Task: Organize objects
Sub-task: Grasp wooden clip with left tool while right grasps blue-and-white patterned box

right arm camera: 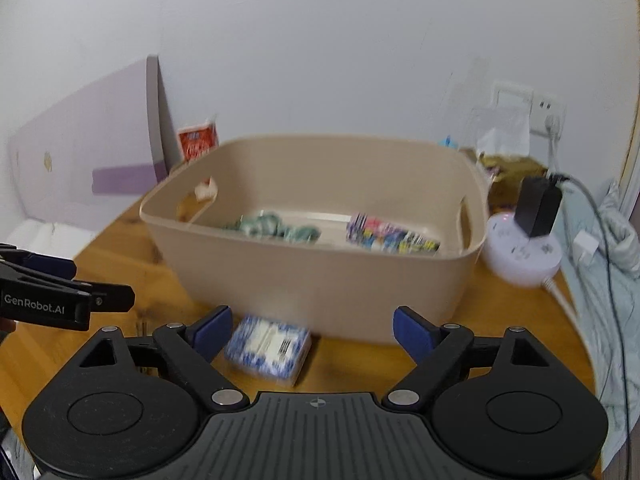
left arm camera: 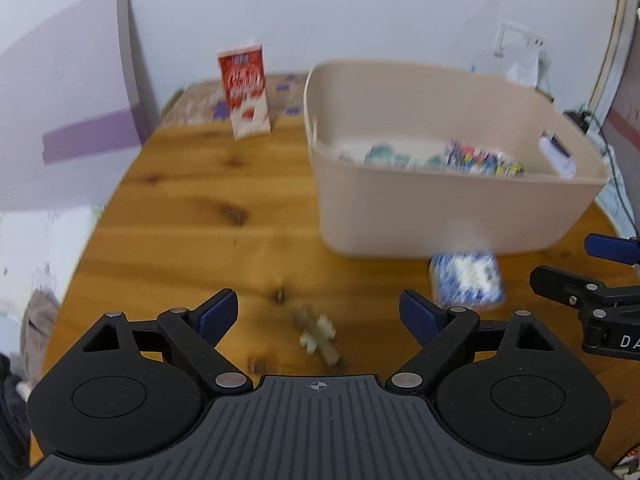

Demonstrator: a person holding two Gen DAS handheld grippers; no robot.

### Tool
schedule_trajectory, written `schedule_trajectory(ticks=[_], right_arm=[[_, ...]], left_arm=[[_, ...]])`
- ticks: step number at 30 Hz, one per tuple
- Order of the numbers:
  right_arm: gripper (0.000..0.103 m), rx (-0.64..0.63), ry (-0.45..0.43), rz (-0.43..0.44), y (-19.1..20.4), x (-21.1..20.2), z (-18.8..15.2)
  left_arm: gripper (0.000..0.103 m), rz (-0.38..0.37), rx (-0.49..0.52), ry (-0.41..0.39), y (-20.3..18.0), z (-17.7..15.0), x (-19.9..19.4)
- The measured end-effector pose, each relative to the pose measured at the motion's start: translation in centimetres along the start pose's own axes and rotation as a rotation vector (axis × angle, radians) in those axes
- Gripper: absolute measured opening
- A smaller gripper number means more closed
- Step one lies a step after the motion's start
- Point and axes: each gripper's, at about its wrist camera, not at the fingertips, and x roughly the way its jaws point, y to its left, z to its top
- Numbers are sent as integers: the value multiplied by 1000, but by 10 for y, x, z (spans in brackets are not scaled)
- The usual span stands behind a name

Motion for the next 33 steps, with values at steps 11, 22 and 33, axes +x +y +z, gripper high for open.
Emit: schedule_trajectory(ticks=[11, 22, 33], right_arm=[[98, -28, 100, 1, 18, 41, -26], [98, -47, 130, -28, 30, 82, -27], [71, -135, 107, 14, 49, 86, -30]], left_arm=[[87, -9, -25, 151, 12, -27, 47], [64, -9, -11, 128, 11, -20, 58], [27, -26, -3, 110, 6, -19, 55]])
